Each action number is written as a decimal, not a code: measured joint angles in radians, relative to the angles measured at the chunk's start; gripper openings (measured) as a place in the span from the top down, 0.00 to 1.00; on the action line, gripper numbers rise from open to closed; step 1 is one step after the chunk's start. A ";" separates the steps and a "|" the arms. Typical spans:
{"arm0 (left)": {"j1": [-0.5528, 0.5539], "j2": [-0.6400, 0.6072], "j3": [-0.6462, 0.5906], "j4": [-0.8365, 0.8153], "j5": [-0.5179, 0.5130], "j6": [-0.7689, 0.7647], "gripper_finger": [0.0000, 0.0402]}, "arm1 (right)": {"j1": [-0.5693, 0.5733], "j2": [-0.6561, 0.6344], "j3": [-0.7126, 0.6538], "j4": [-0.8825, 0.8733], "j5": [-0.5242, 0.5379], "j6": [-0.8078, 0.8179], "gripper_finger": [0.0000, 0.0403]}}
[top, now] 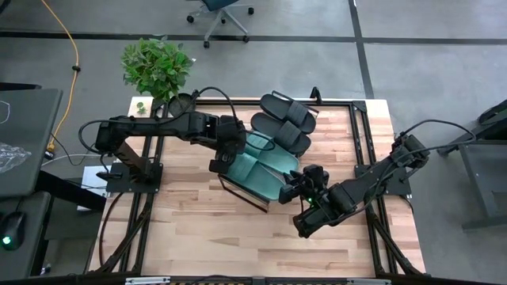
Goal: Pick and place slides into the shelf
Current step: Put the green slipper on the shelf
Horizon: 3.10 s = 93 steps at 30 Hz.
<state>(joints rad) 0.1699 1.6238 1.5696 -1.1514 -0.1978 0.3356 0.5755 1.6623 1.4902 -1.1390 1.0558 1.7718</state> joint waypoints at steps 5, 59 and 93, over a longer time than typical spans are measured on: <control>0.000 -0.013 0.000 0.043 -0.002 -0.004 0.57 | 0.000 0.000 0.000 -0.005 0.000 -0.020 0.71; 0.000 0.023 0.000 -0.083 0.018 0.000 0.57 | -0.006 0.000 0.000 -0.005 0.011 -0.052 0.71; 0.026 -0.019 0.000 -0.108 0.047 0.036 0.57 | -0.006 0.000 0.000 -0.001 0.014 -0.052 0.71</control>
<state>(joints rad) 0.1963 1.6044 1.5692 -1.2593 -0.1505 0.3713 0.5693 1.6623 1.4902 -1.1404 1.0695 1.7195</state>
